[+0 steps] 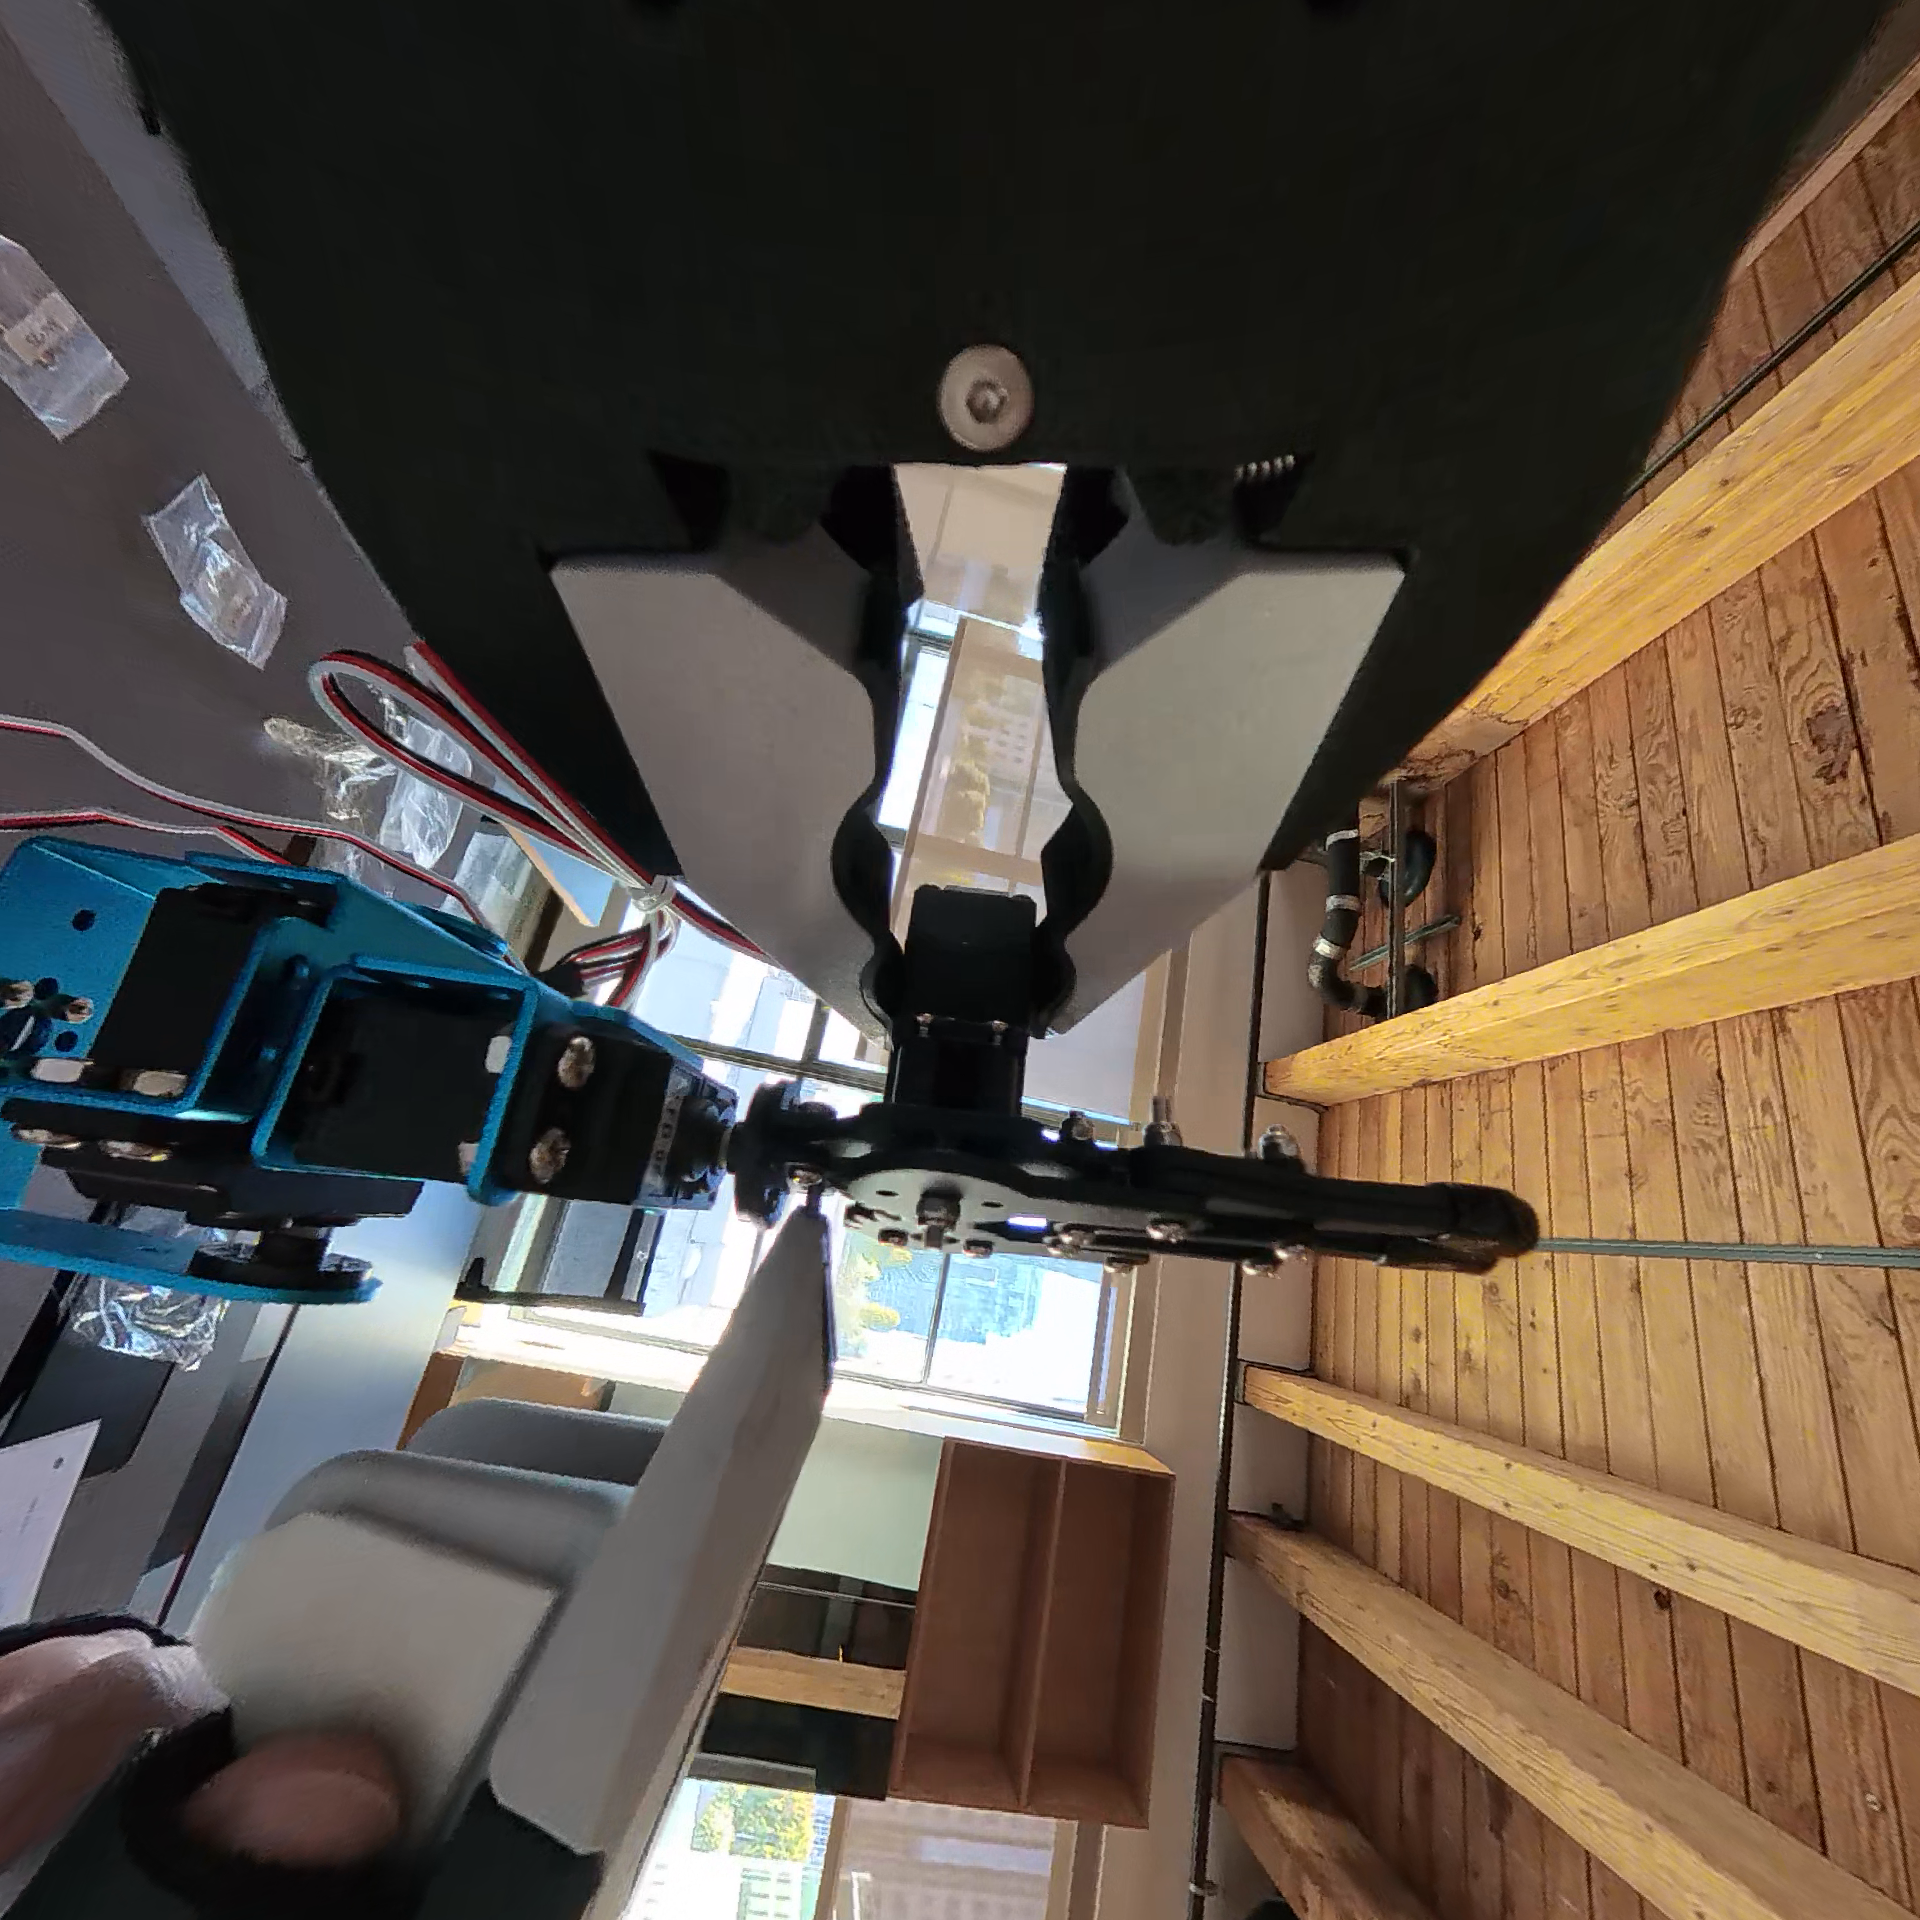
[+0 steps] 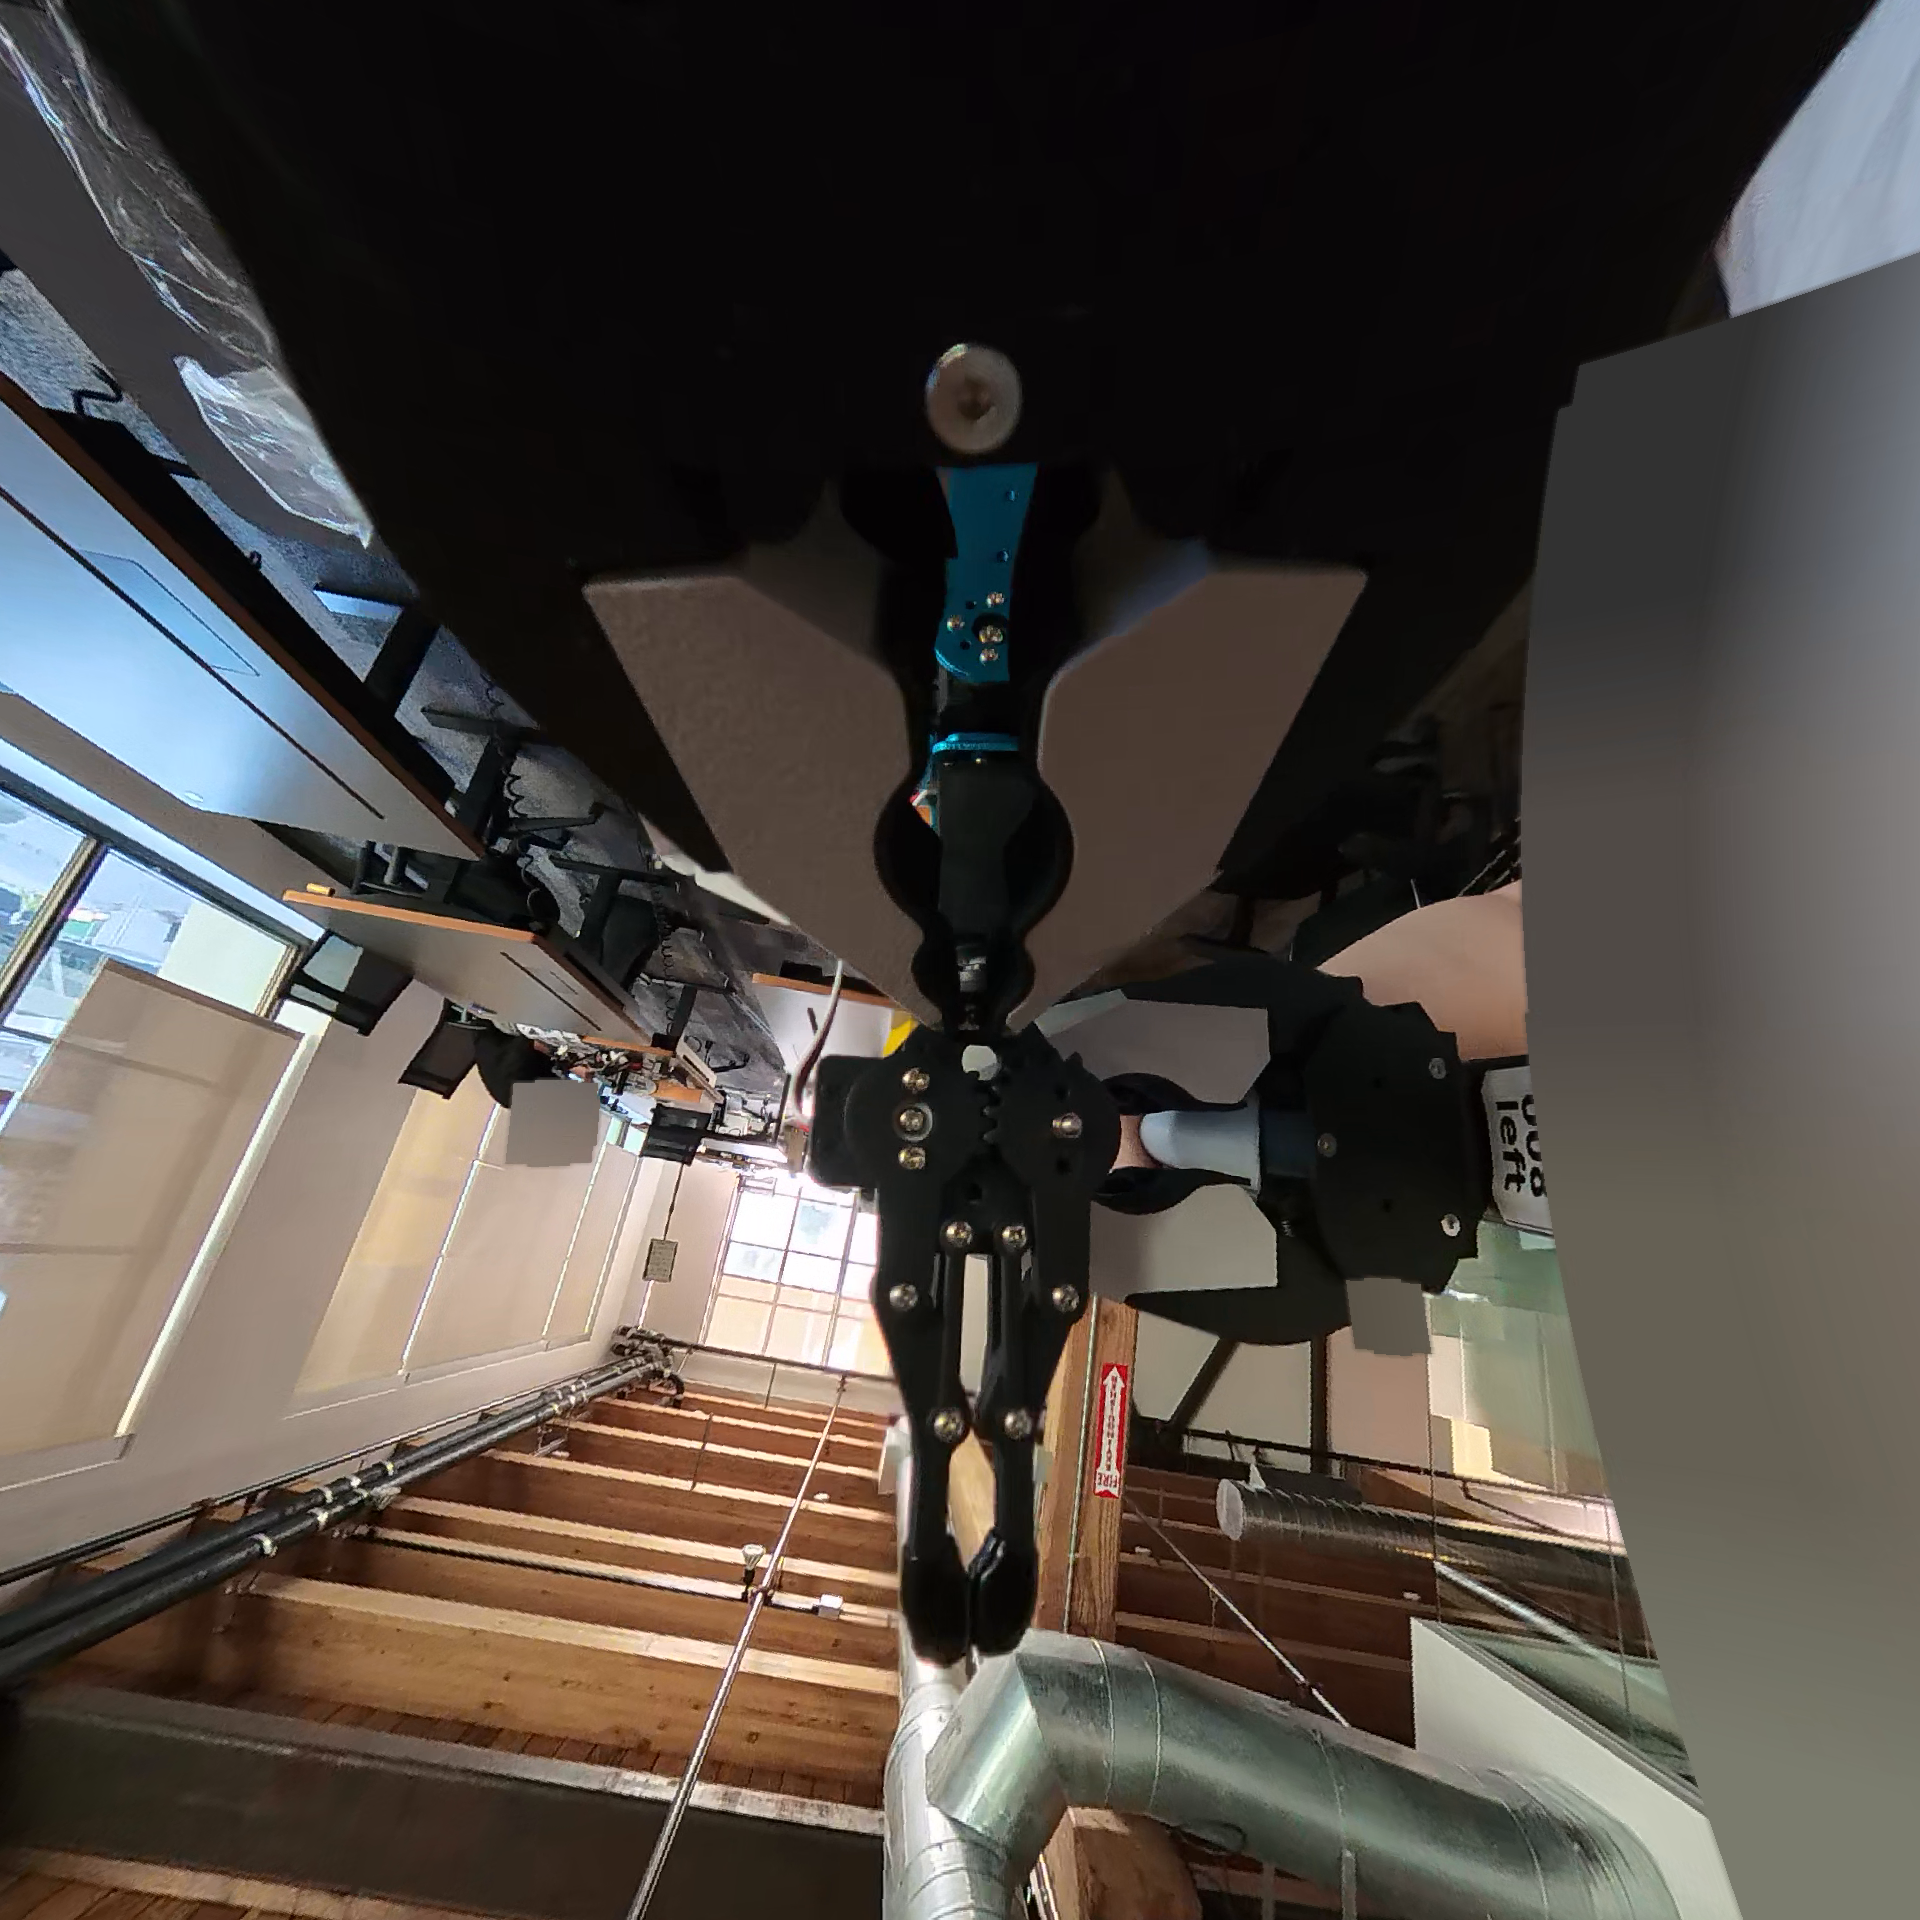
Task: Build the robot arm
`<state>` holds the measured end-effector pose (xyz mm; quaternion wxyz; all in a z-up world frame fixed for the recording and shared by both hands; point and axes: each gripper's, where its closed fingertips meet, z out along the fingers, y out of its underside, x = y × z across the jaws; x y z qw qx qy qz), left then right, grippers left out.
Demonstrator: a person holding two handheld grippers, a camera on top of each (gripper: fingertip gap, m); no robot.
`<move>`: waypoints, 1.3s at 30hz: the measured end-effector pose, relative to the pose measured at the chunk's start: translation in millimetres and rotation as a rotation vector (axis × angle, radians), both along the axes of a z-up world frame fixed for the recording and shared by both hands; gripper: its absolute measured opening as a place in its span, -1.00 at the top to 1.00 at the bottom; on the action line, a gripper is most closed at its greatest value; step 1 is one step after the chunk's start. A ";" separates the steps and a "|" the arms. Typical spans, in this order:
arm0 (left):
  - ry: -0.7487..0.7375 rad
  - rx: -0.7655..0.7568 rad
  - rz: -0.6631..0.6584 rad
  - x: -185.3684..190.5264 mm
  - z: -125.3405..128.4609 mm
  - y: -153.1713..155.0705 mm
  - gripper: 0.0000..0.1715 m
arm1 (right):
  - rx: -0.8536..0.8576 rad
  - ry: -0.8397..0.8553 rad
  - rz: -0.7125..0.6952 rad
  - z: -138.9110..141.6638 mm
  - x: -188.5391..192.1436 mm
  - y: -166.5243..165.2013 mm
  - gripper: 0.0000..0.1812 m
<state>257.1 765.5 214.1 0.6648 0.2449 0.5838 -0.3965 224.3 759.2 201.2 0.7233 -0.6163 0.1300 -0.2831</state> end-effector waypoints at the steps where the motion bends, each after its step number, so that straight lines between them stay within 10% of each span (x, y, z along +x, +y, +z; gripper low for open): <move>1: 0.008 0.003 0.002 0.1 -0.2 0.0 0.74 | -0.021 0.001 -0.006 -1.7 0.1 0.3 0.97; 14: 0.039 -0.012 -0.006 -0.8 -1.3 0.1 0.74 | -0.284 0.091 -0.127 -3.4 1.0 1.7 0.98; 39: 0.053 0.044 0.050 1.5 -3.3 -2.2 0.74 | -0.115 0.046 -0.089 4.6 -4.9 -9.7 0.84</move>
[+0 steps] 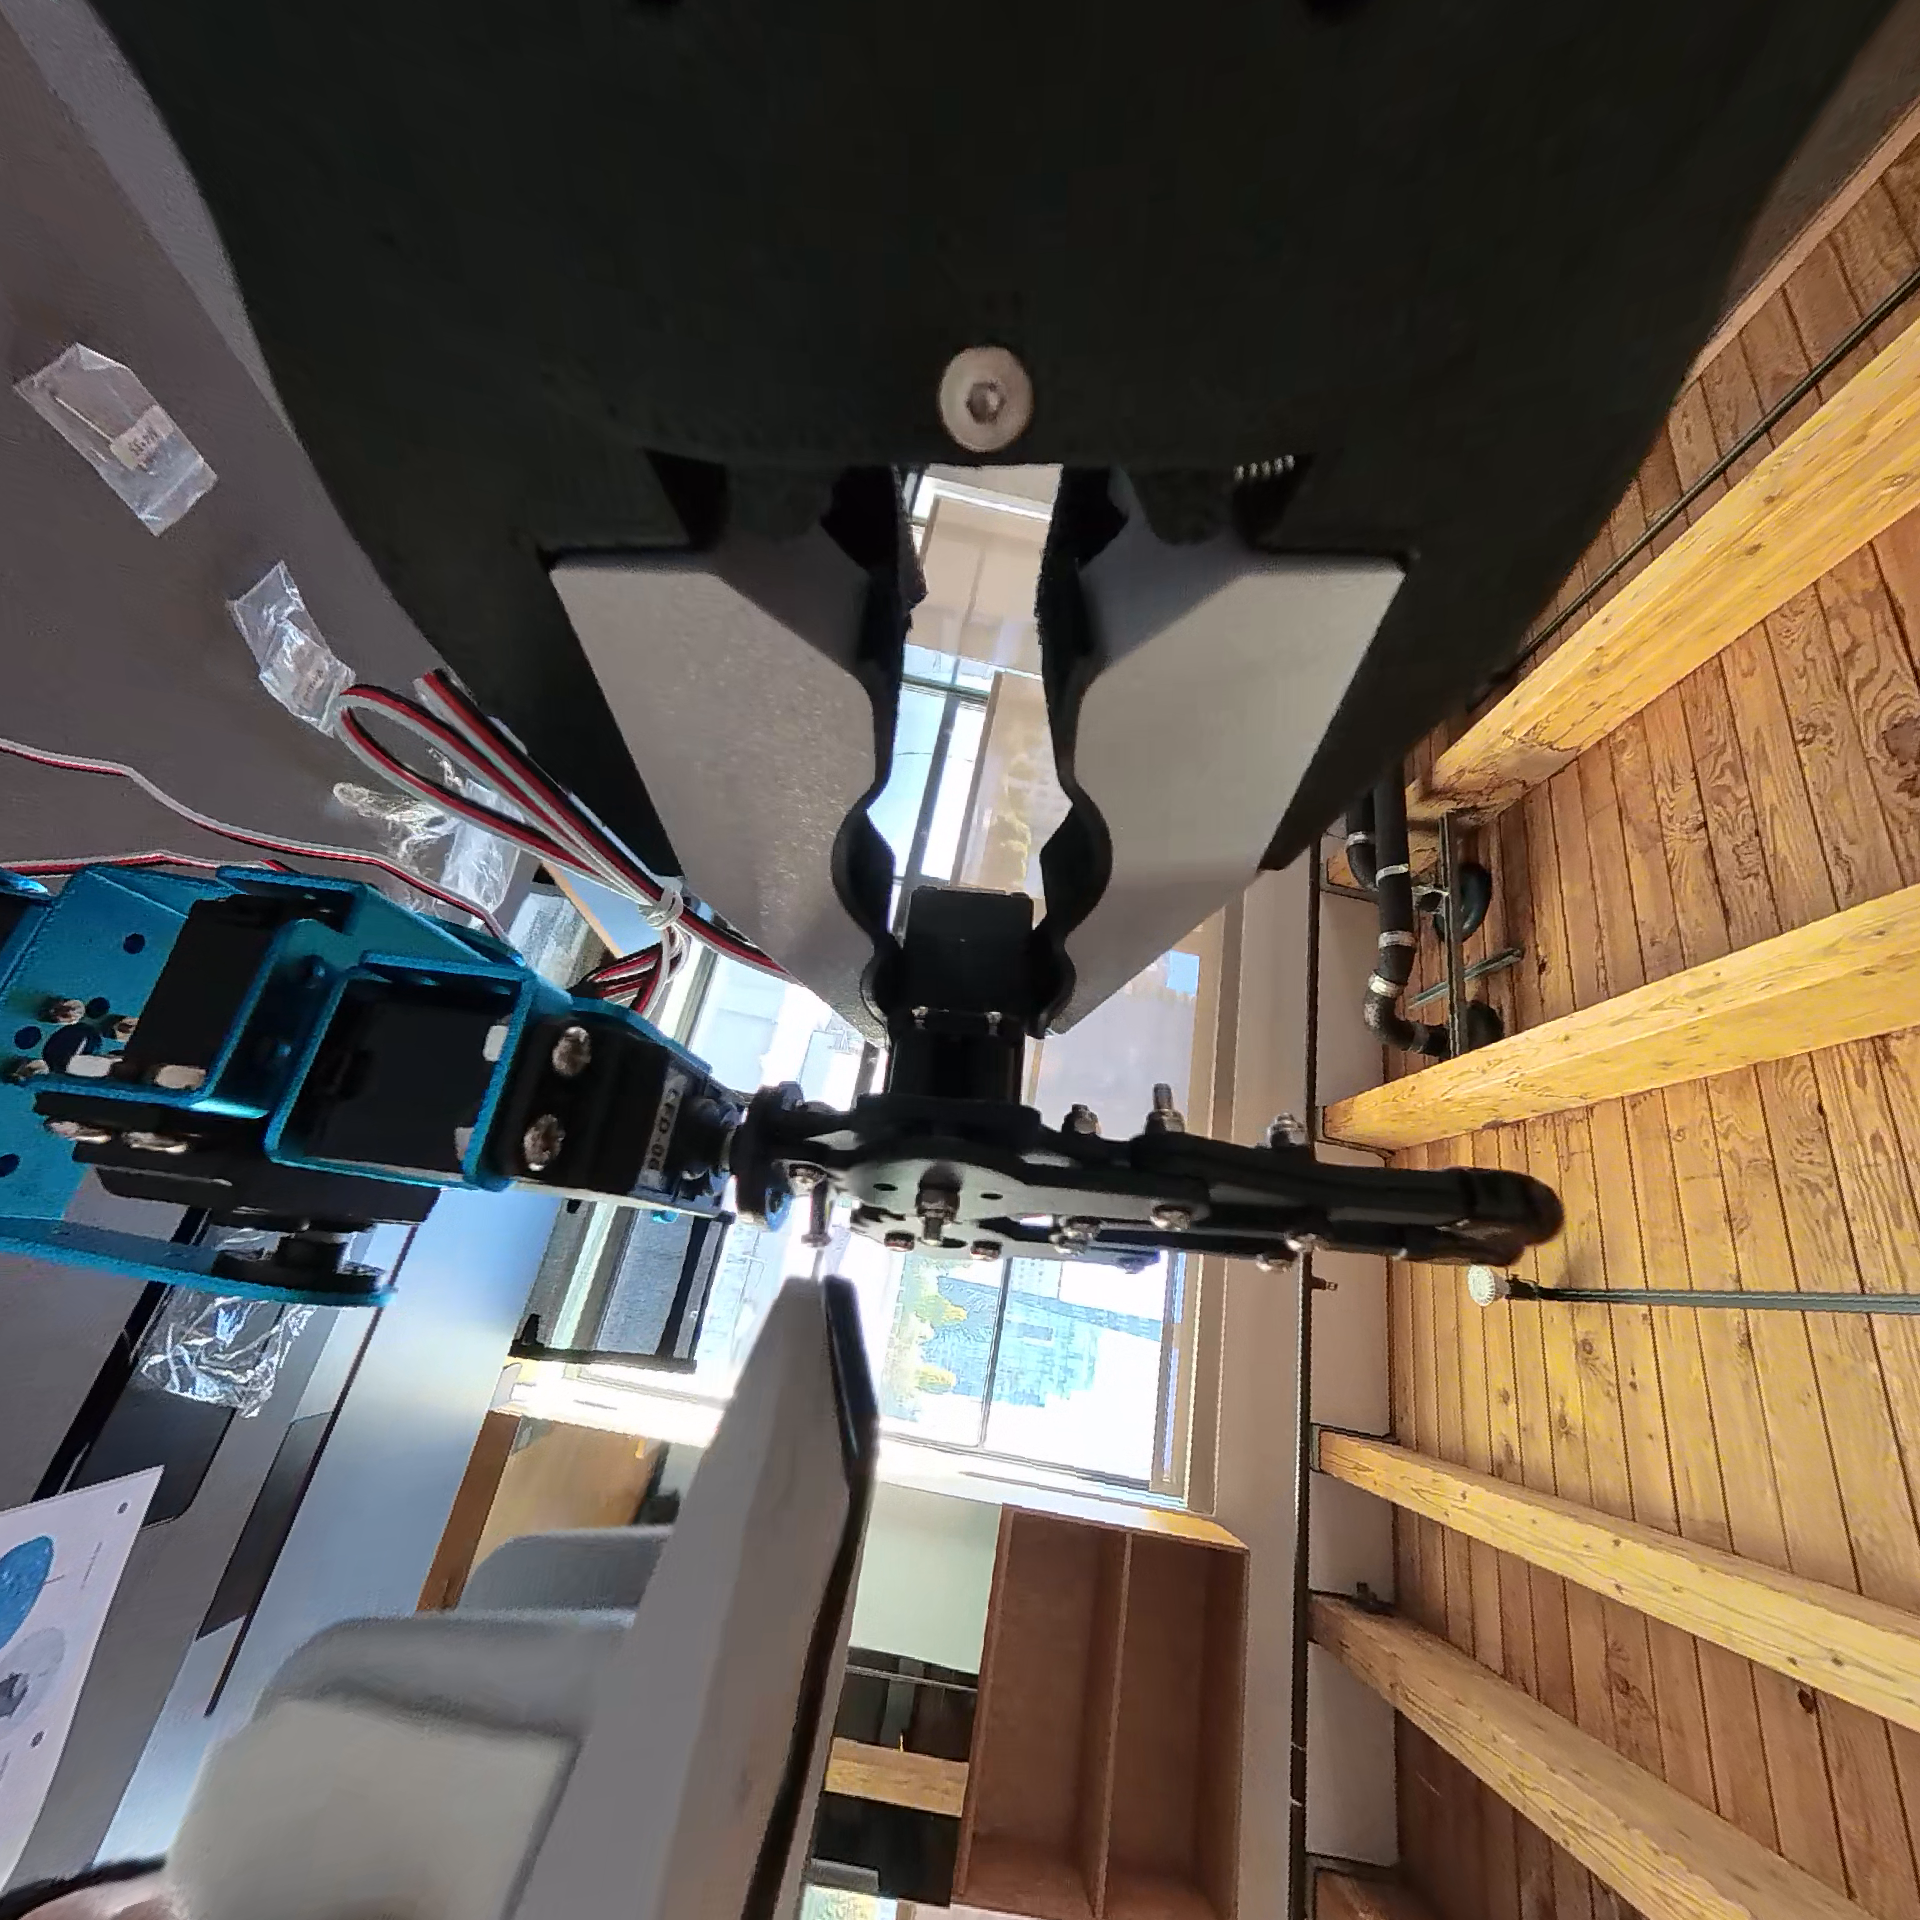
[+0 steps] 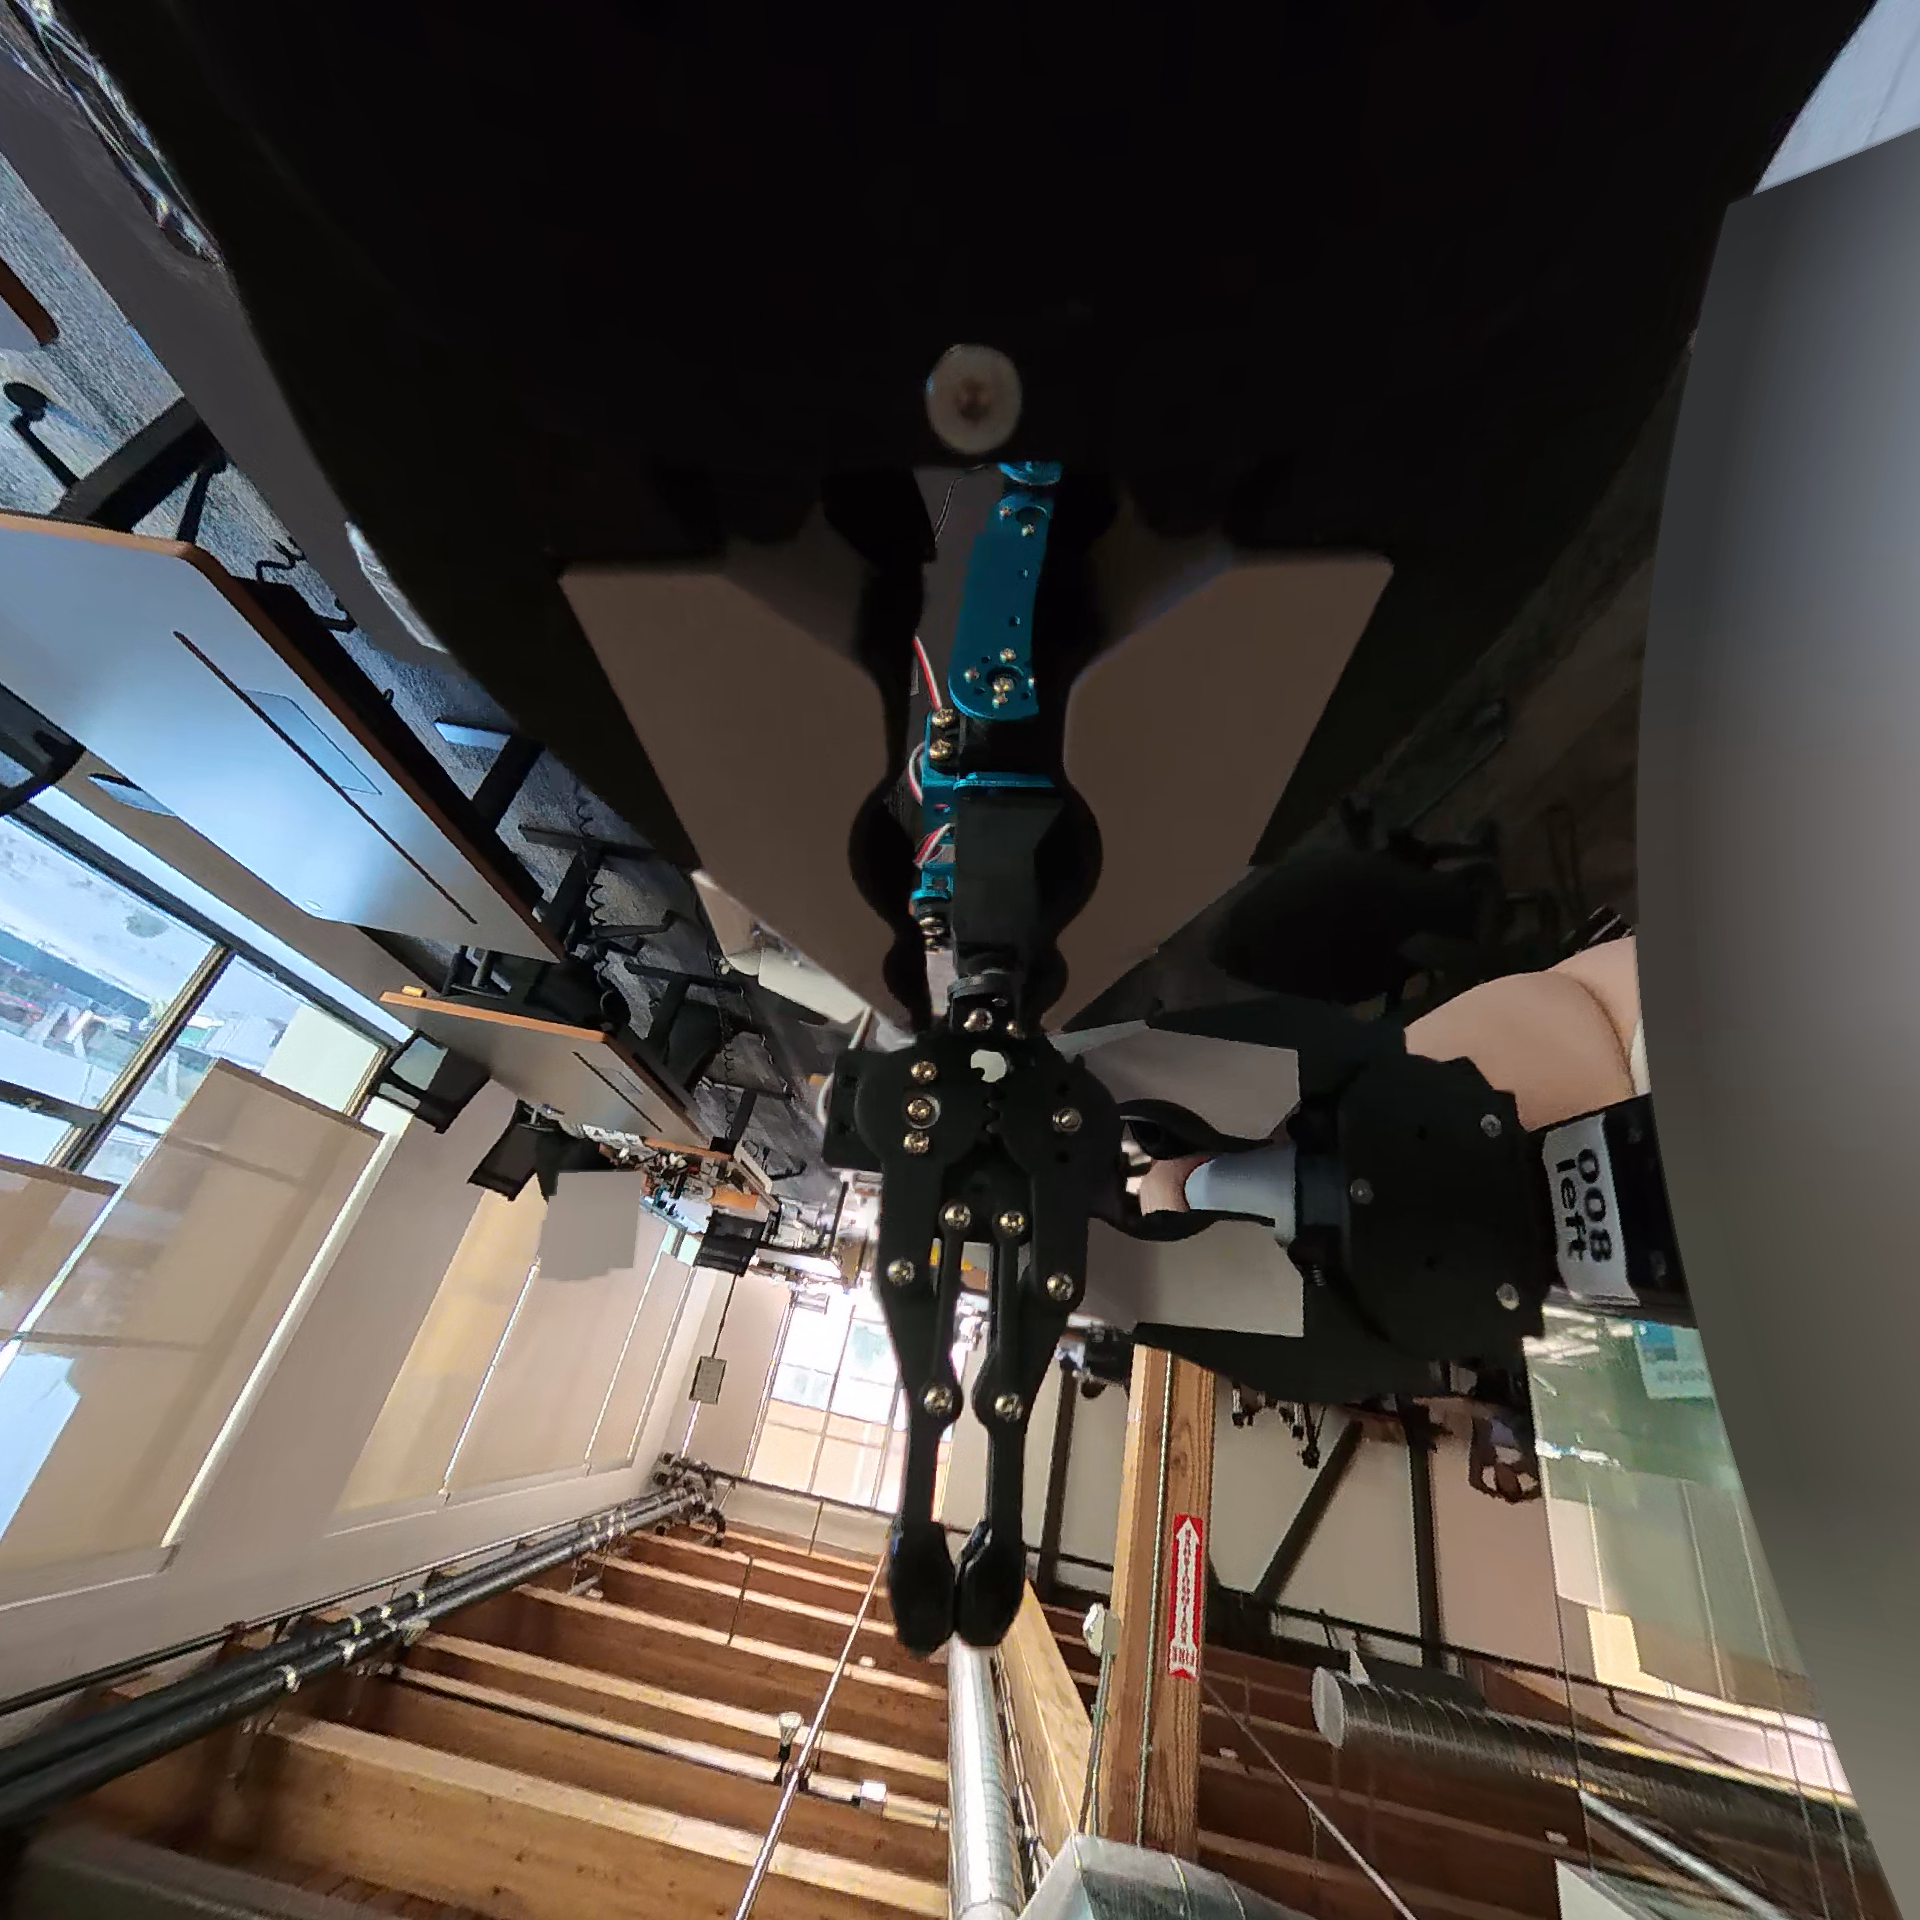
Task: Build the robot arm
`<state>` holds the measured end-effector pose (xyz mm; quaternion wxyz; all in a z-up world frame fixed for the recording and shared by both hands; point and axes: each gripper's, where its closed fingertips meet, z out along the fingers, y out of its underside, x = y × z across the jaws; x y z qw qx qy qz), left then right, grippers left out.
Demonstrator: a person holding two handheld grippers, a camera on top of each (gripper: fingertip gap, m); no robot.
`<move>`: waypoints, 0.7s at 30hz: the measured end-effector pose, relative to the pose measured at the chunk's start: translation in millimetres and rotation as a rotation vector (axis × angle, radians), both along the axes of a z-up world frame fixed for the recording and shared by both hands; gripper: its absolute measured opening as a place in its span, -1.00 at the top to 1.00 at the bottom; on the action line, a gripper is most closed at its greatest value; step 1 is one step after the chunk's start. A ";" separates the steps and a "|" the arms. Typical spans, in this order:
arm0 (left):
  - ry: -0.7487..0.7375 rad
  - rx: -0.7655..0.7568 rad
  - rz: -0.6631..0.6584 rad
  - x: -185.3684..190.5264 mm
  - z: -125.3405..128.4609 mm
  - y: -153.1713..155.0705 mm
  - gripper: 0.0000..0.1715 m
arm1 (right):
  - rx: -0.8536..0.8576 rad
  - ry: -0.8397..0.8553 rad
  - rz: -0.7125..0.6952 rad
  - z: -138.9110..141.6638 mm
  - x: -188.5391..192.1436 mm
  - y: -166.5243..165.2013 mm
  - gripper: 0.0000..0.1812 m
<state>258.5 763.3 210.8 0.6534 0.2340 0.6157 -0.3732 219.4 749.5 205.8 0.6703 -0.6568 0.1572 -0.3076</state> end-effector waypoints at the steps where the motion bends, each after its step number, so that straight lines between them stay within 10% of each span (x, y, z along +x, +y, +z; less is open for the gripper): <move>1: -0.001 0.002 0.001 0.0 0.0 -0.2 0.74 | 0.020 -0.013 -0.004 3.2 -1.0 -3.8 0.89; 21: 0.012 0.005 0.004 0.7 -0.7 -2.2 0.74 | 0.000 0.016 0.030 -1.1 3.5 3.4 1.00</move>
